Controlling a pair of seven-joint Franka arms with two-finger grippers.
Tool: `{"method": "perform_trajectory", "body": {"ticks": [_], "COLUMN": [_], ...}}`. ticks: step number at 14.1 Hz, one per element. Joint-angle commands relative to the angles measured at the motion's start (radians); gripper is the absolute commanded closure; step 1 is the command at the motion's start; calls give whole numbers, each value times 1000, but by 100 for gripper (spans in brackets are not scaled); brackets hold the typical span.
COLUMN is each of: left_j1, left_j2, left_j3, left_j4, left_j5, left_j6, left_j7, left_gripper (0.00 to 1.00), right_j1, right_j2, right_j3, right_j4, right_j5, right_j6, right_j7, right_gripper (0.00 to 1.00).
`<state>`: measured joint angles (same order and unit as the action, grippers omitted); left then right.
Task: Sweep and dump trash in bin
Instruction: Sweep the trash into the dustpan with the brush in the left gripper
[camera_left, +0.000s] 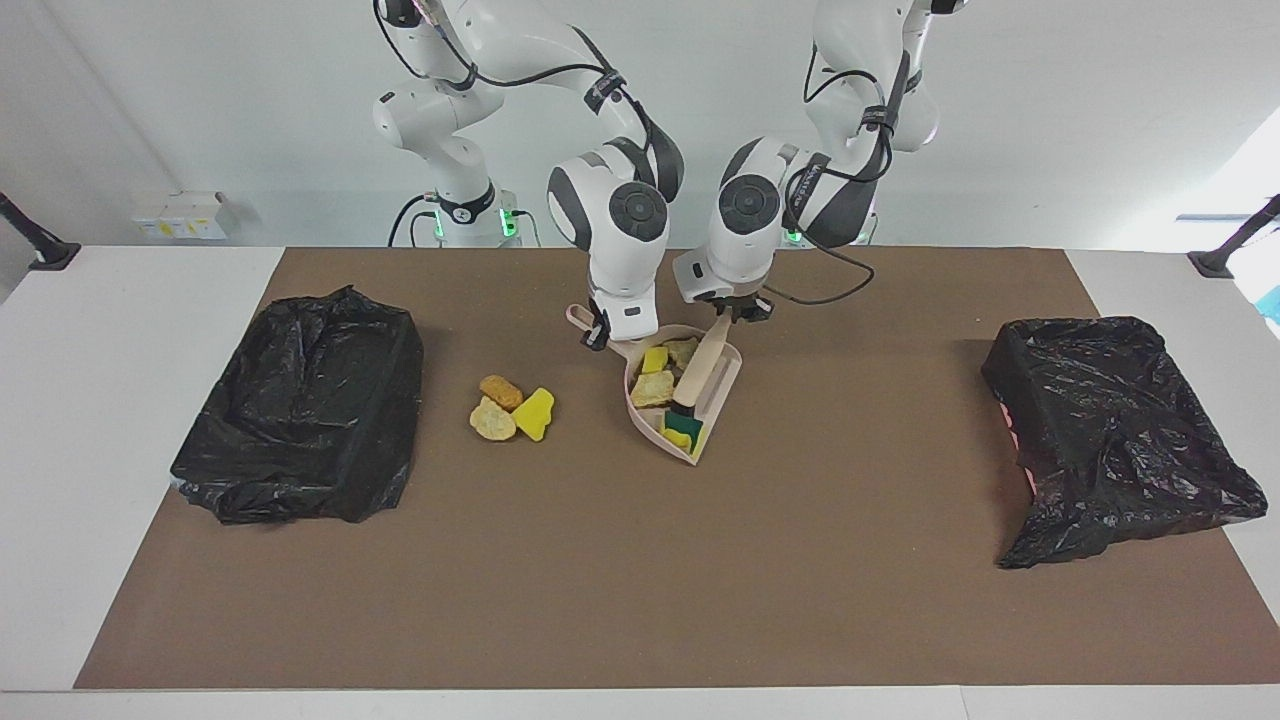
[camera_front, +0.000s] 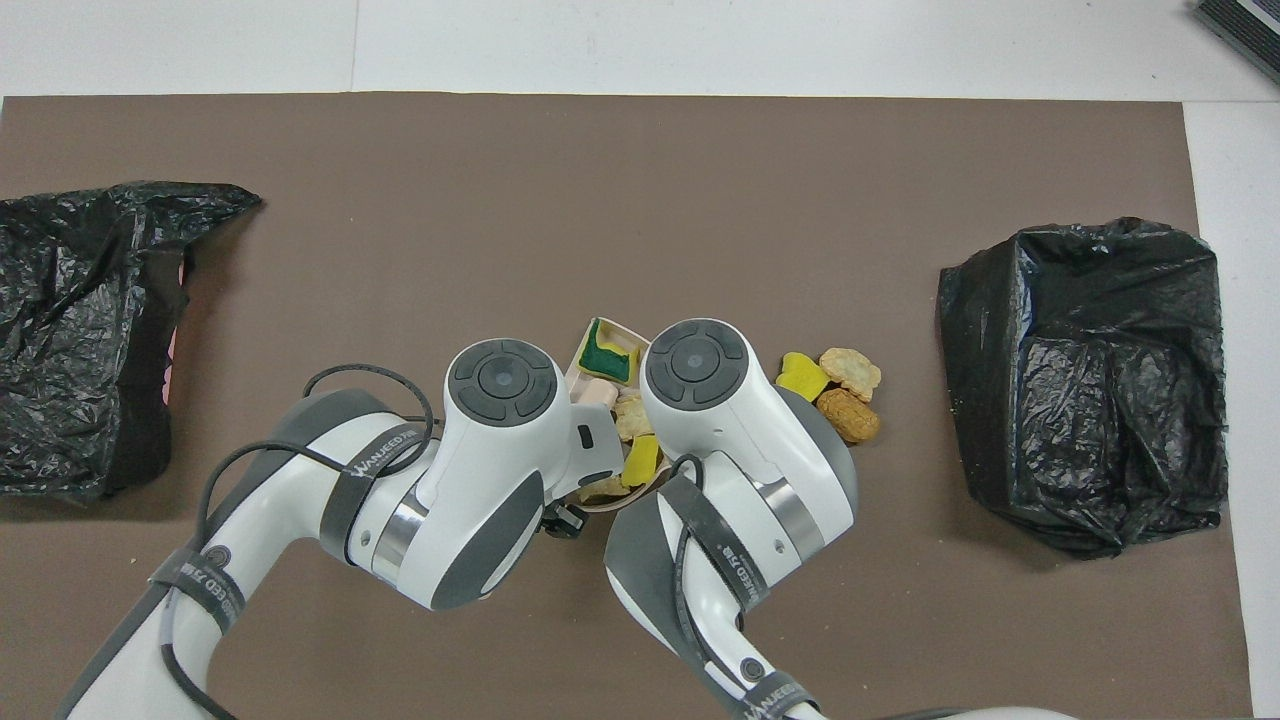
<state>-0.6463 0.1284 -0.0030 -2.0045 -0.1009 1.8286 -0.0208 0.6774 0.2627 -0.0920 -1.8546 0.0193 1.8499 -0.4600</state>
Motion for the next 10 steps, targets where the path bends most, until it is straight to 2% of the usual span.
{"method": "perform_trajectory", "body": {"ticks": [1,6,10], "left_j1": [5,24,72], "left_j2": [-27,-85,-110], "left_j3": [14,21,21], "left_j4": [-17,13,9], "left_j5": [61,99,142], "left_j6": [-47,-182,-206], "left_j7": [1,4,-7], "left_gripper": [100,100,100], "right_j1": [-6,-9,-50], "right_j2": [-14,-14,-95], "right_j3": [3,2,2], "right_j4": [-20,-17,-17], "right_j5": [2,2,4], "right_j6": [20,3,-50], "right_j7": [38,40,31], "right_gripper": [100,100,100]}}
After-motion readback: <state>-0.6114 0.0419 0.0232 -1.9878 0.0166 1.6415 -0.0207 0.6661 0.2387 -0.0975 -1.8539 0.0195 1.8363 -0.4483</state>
